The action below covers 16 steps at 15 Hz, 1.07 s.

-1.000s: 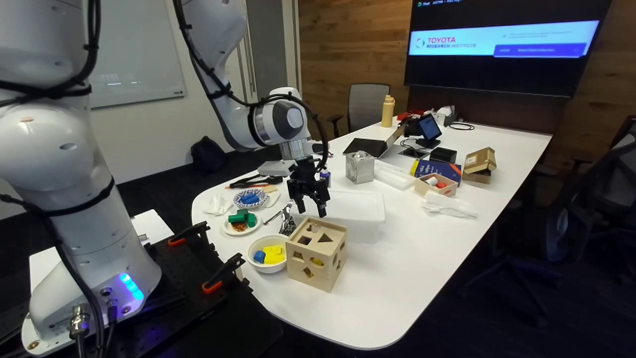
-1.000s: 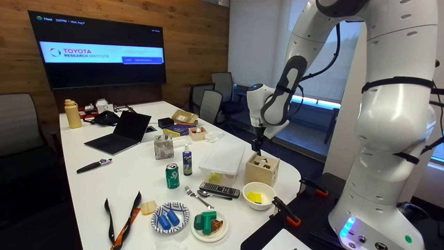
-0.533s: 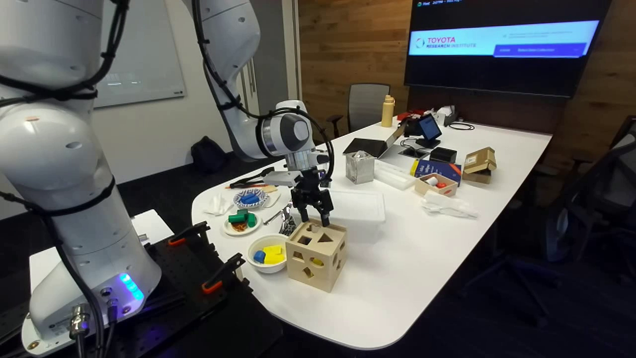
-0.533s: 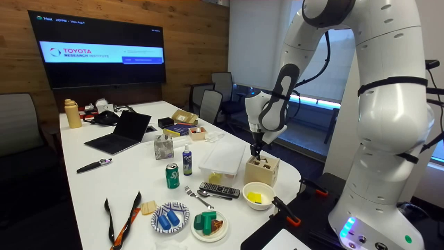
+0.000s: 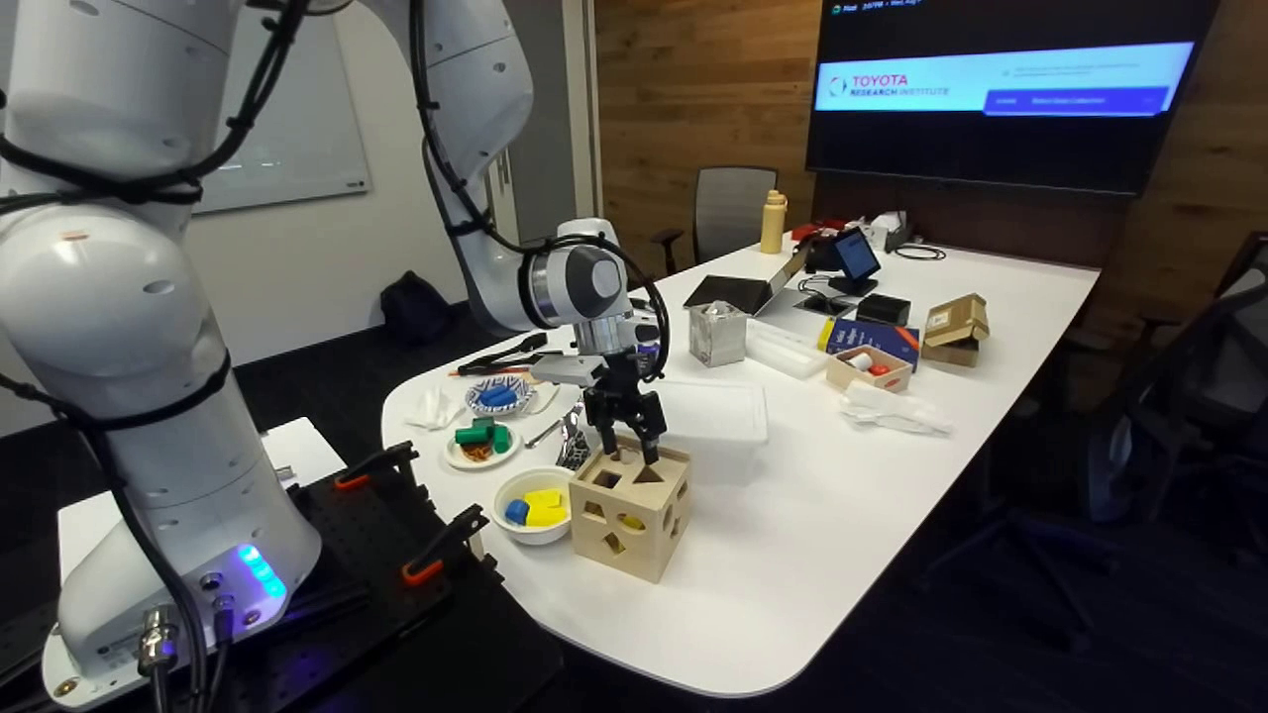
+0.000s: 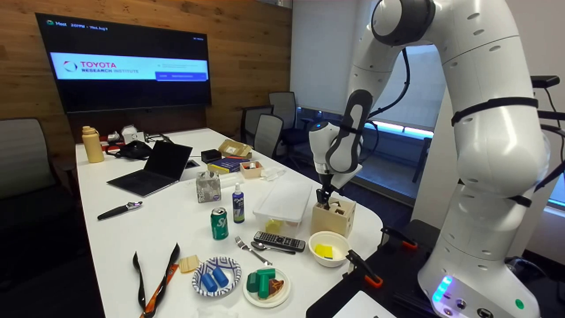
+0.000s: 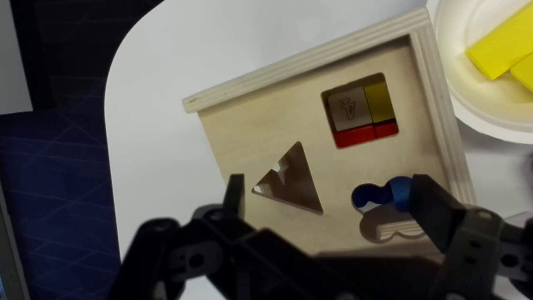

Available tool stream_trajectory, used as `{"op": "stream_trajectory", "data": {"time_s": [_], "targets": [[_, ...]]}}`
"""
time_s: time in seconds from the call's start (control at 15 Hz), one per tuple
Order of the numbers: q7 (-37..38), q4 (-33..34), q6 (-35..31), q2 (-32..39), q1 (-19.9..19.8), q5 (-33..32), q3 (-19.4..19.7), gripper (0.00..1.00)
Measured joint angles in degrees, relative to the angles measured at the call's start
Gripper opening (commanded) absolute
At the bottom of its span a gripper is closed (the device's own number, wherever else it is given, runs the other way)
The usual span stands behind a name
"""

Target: Open the lid on the box

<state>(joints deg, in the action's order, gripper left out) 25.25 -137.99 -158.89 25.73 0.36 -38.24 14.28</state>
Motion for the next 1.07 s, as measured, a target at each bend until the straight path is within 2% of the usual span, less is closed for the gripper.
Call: {"op": "stream_trajectory", "data": {"time_s": [0.67,1.07], "targets": [[-0.02,2.95,-0.82,3.17,4.62,2.30,4.23,1.00],[-0.05,5.27,-0.85,6.32,4.88,3.46,5.09,1.00]]}}
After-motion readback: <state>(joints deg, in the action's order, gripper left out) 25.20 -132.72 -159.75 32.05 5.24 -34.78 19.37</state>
